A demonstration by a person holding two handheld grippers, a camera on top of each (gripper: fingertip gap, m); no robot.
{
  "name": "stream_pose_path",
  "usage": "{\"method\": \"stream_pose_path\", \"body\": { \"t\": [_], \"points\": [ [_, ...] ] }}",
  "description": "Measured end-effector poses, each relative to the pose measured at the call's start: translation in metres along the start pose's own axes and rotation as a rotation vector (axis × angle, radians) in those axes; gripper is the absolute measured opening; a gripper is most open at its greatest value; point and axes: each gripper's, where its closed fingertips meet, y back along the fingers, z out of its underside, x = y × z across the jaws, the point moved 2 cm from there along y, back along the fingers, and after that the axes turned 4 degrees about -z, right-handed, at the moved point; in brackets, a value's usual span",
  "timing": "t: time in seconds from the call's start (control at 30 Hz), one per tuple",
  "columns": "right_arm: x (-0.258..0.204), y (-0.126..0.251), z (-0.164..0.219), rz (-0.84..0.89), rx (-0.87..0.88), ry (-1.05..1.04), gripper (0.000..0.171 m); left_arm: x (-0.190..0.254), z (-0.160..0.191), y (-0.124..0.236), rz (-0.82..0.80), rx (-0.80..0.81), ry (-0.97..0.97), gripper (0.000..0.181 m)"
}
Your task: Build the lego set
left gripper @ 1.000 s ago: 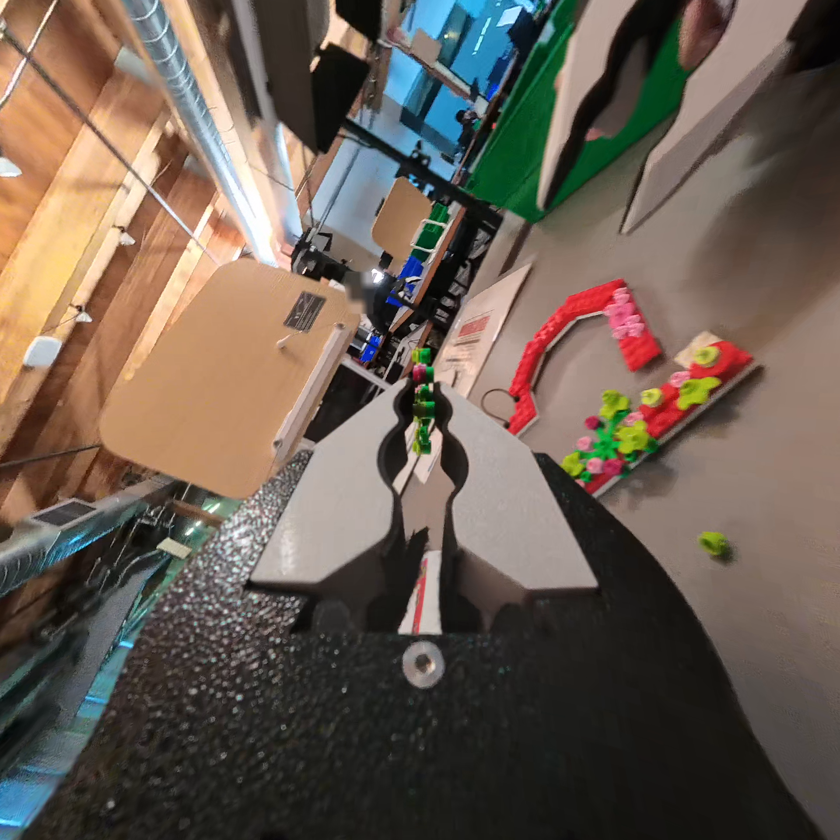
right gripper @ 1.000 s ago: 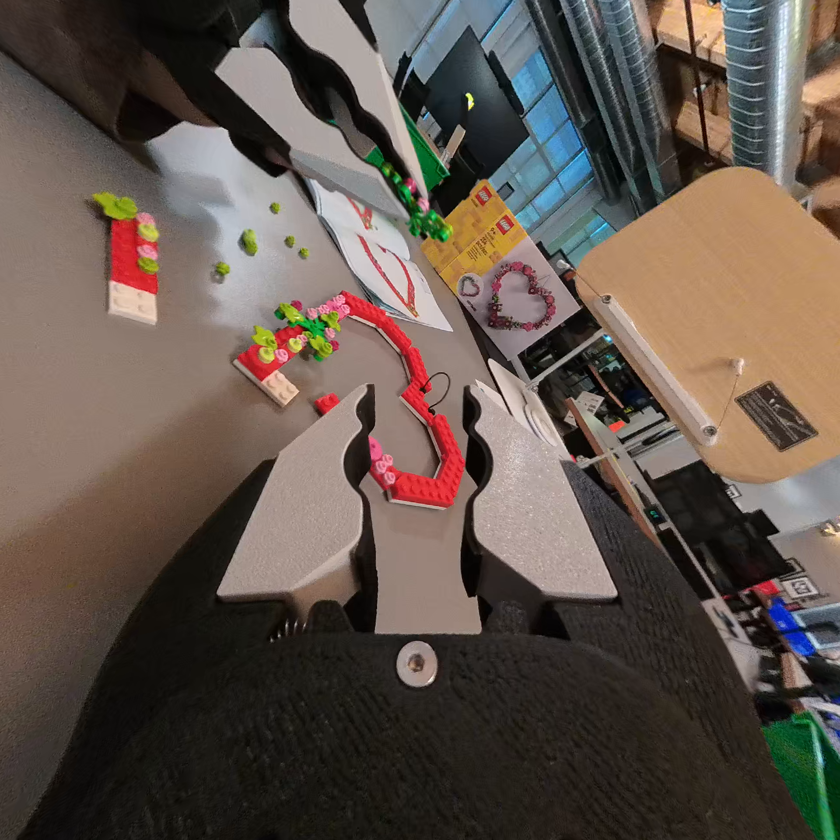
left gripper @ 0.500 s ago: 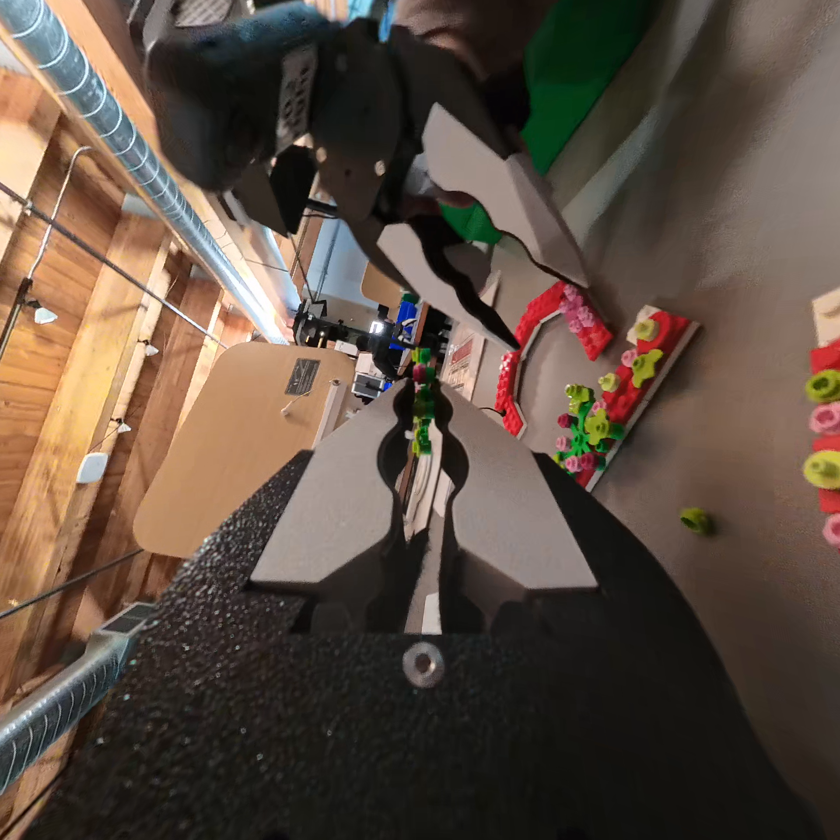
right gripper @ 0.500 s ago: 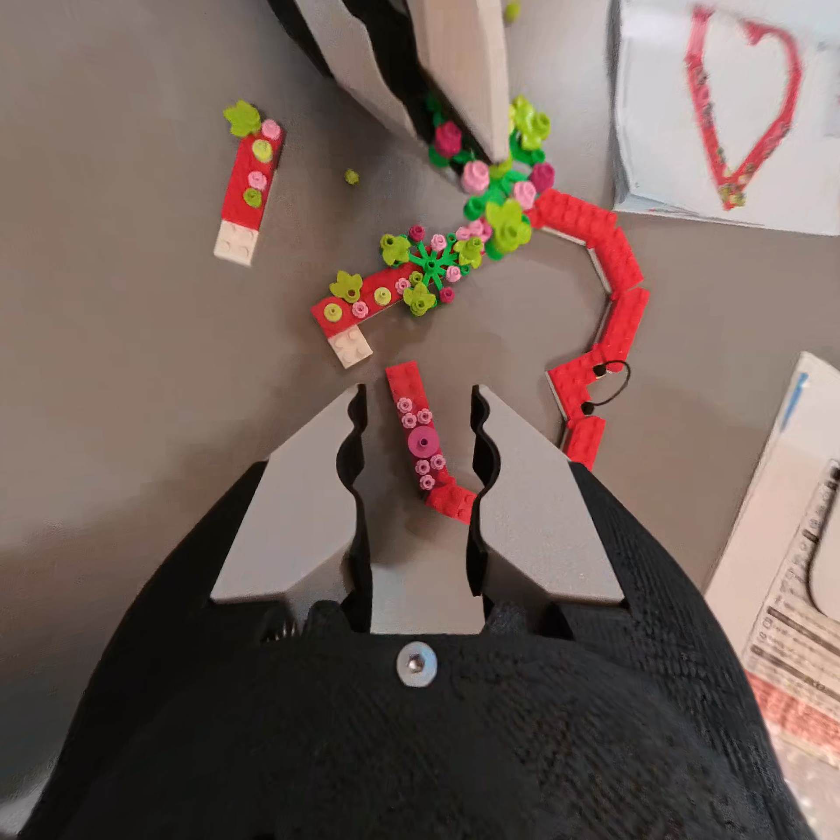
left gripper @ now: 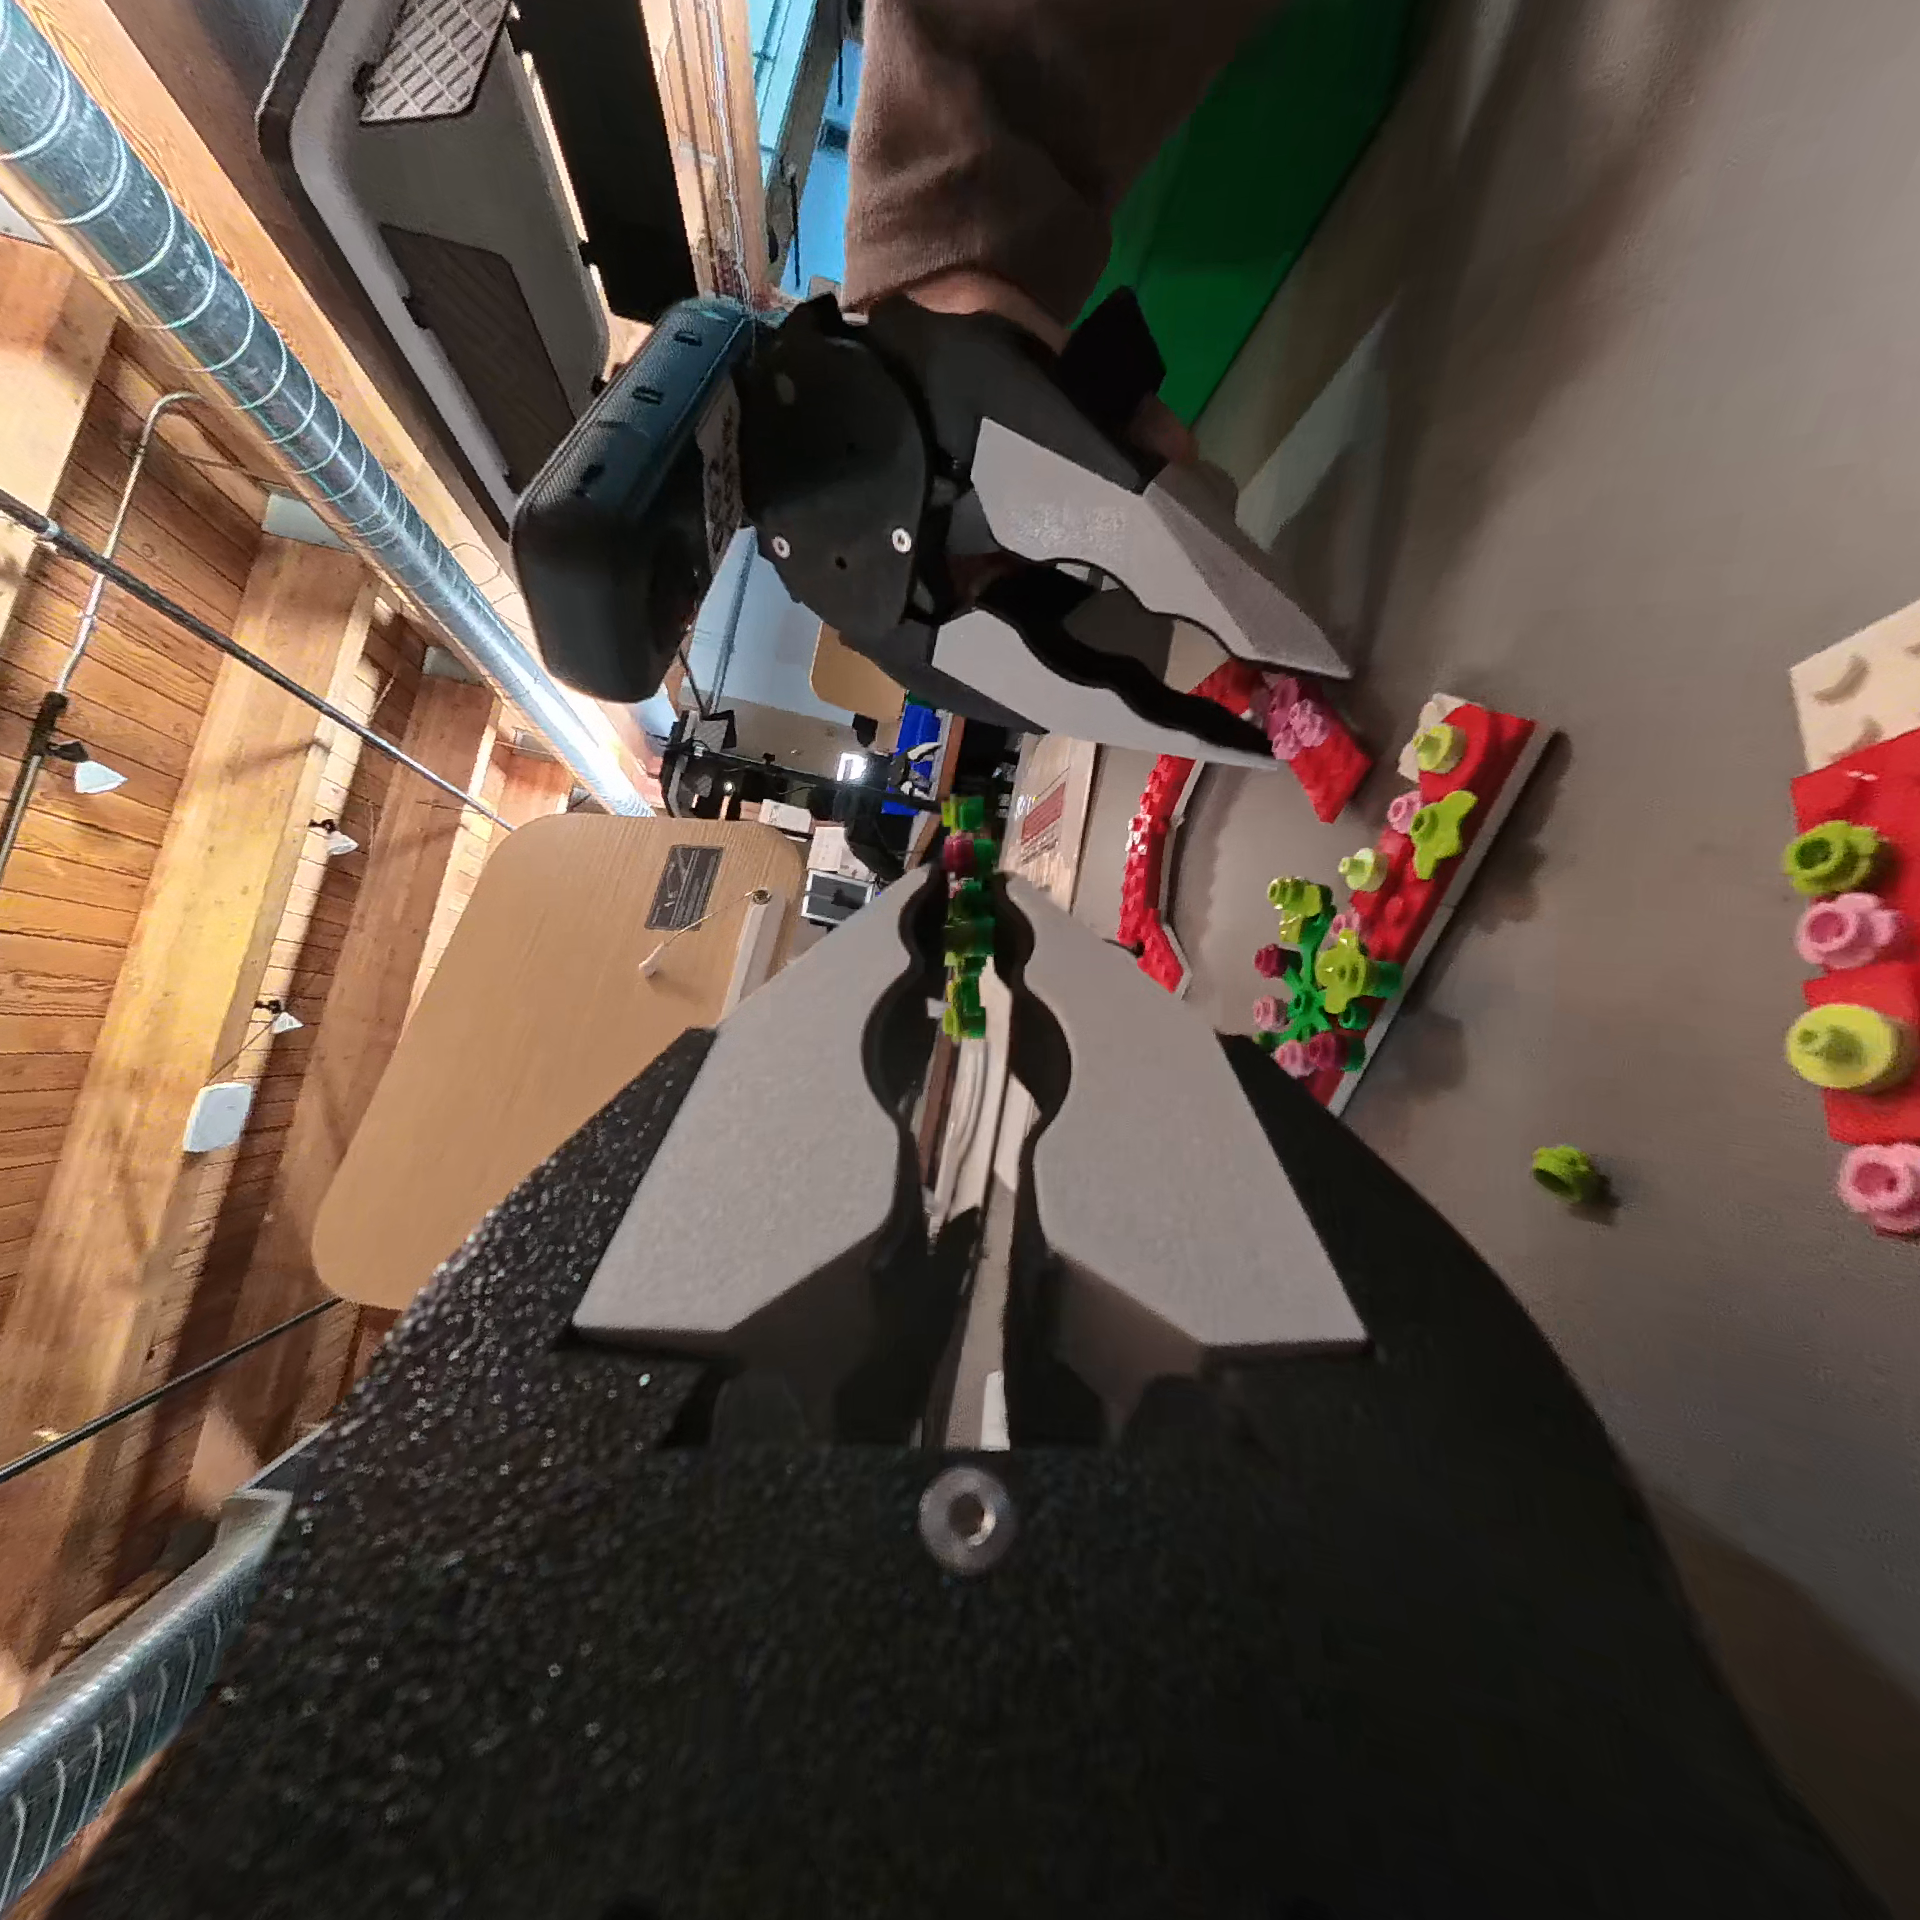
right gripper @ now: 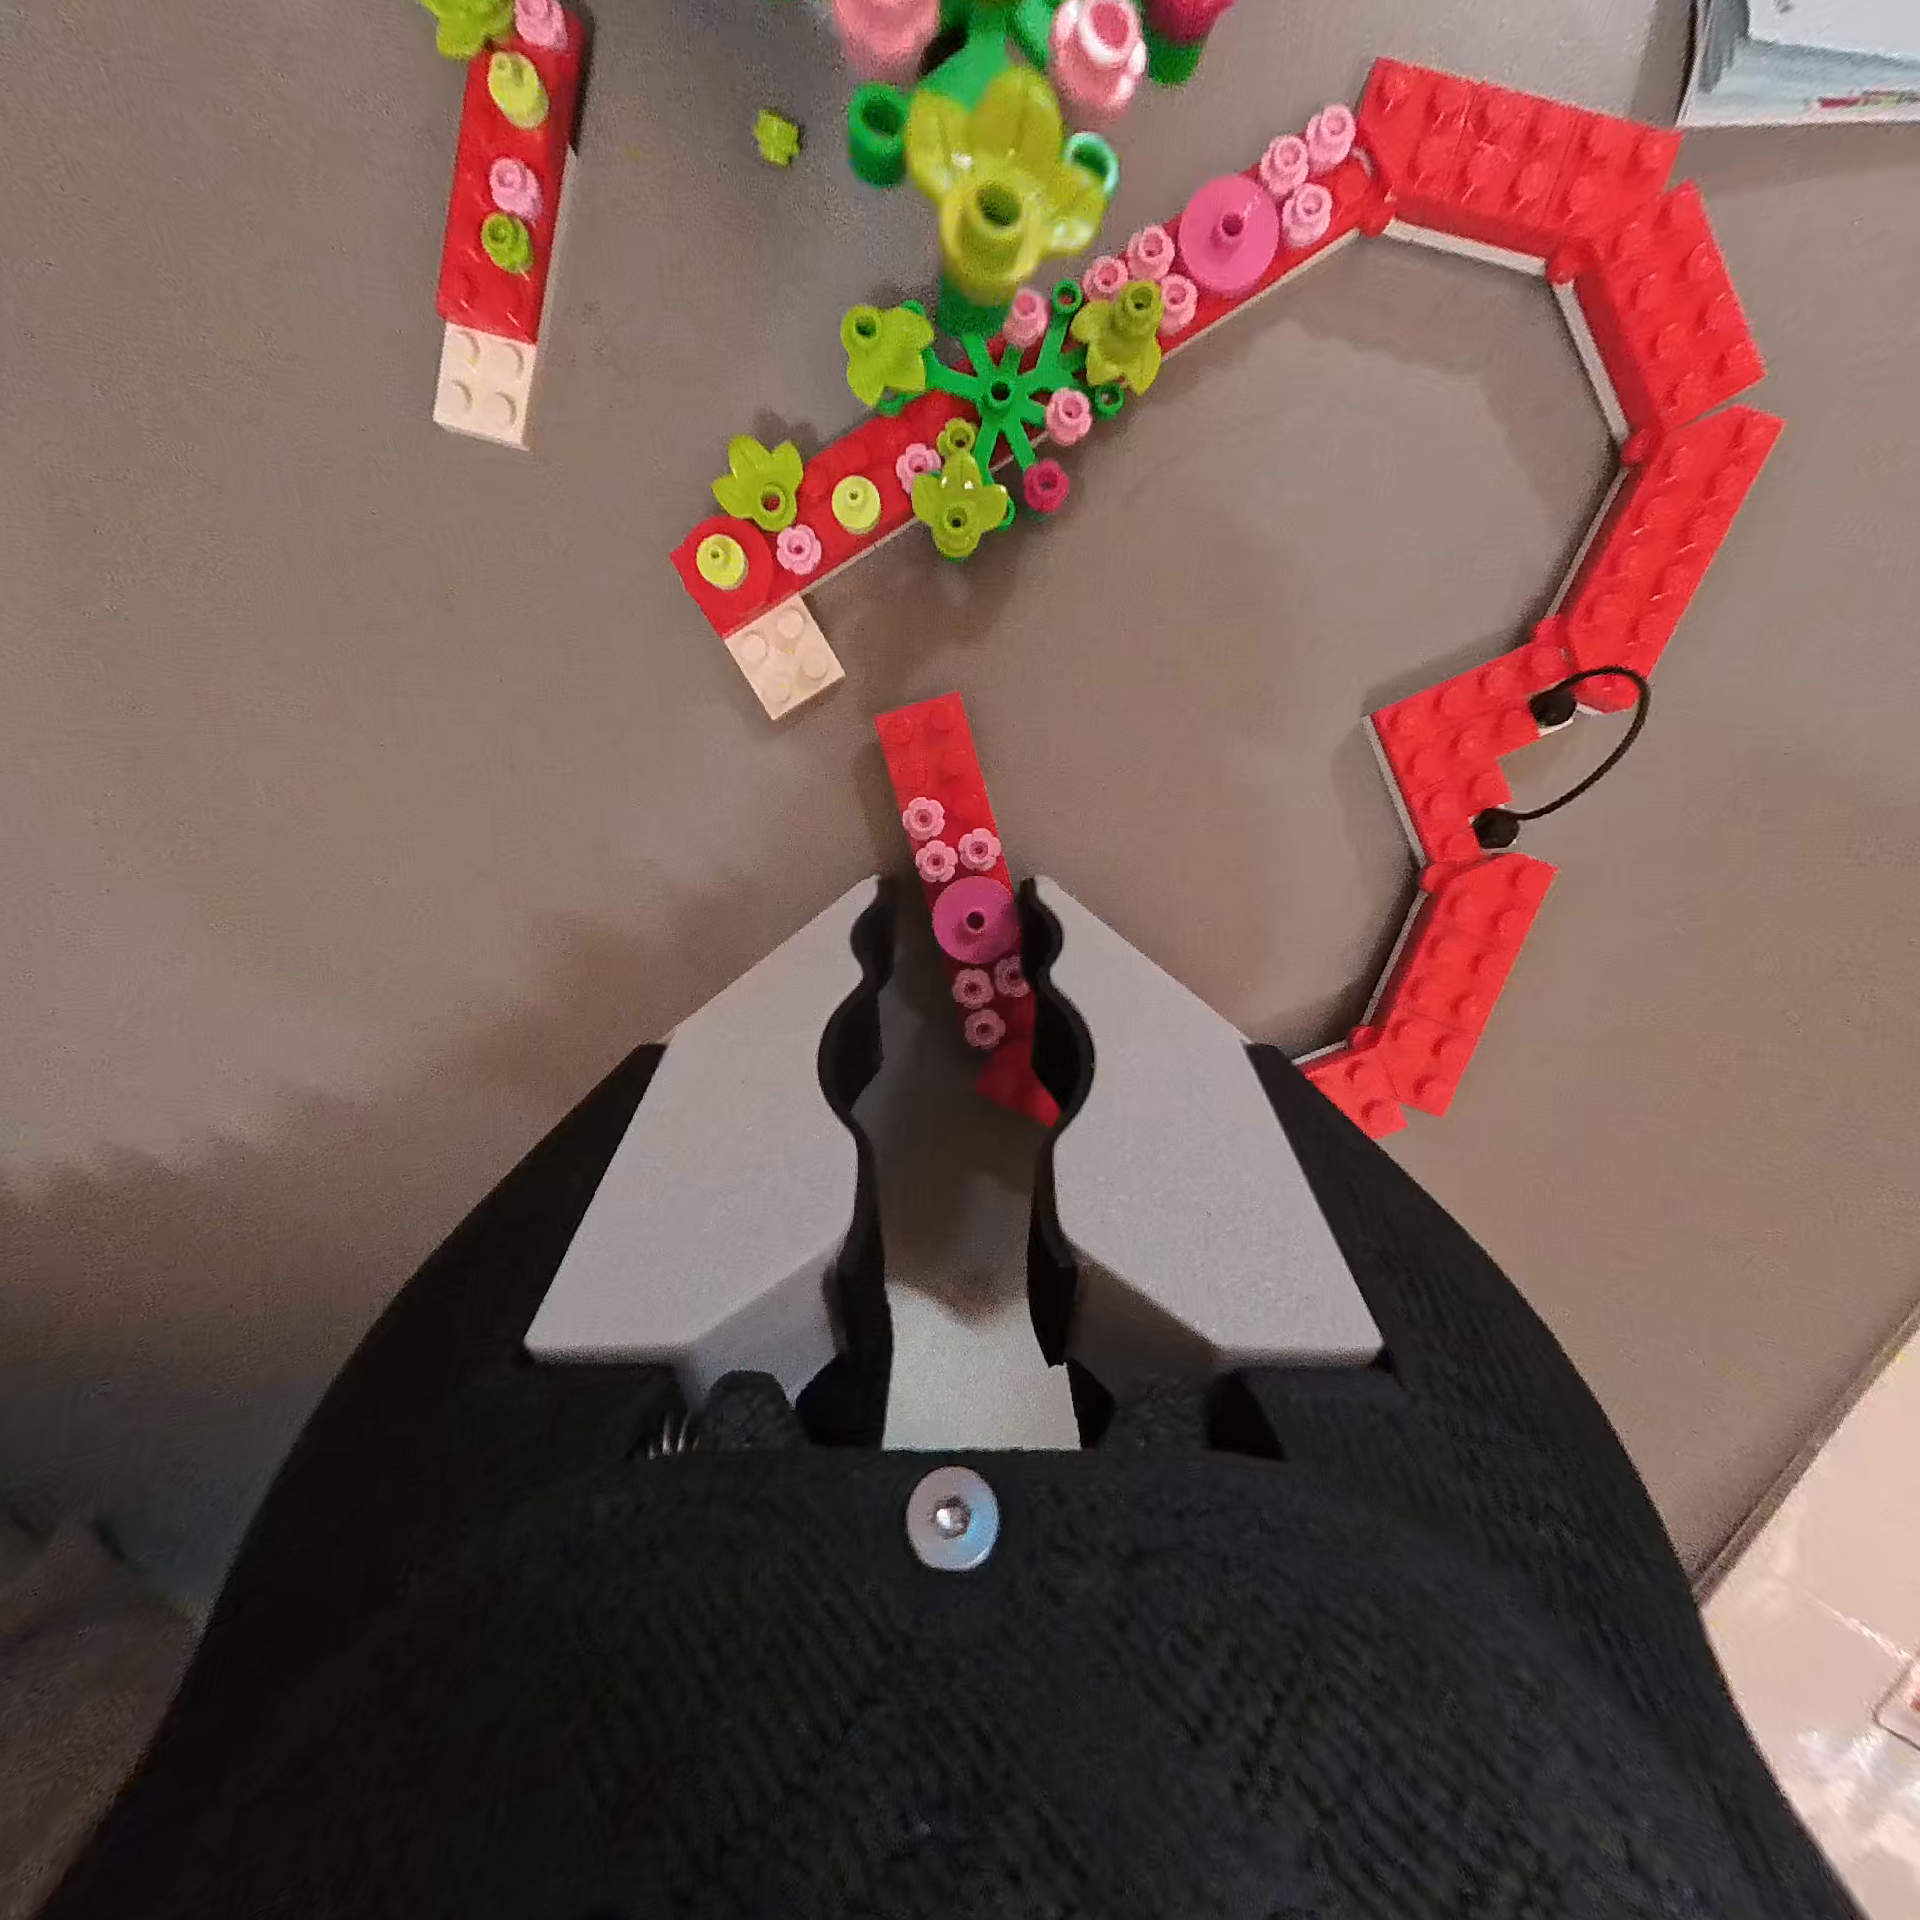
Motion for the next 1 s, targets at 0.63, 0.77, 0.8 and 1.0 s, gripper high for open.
{"method": "stream_pose_path", "body": {
  "t": [0.63, 0.77, 0.8, 1.0],
  "points": [
    [-0.002, 0.025, -0.015, 0.022, 0.149, 0.005, 0.016, 0.023, -0.011, -0.008, 0.139, 0.003, -0.038, 0.005],
    [-0.003, 0.026, -0.016, 0.014, 0.163, 0.011, 0.016, 0.024, -0.01, -0.009, 0.15, 0.001, -0.032, 0.005],
    [-0.003, 0.025, -0.016, 0.014, 0.163, 0.014, 0.016, 0.025, -0.01, -0.009, 0.157, 0.003, -0.027, 0.005],
    [-0.004, 0.025, -0.017, 0.014, 0.17, 0.029, 0.016, 0.026, -0.009, -0.01, 0.153, 0.003, -0.031, 0.005]
  ]
}}
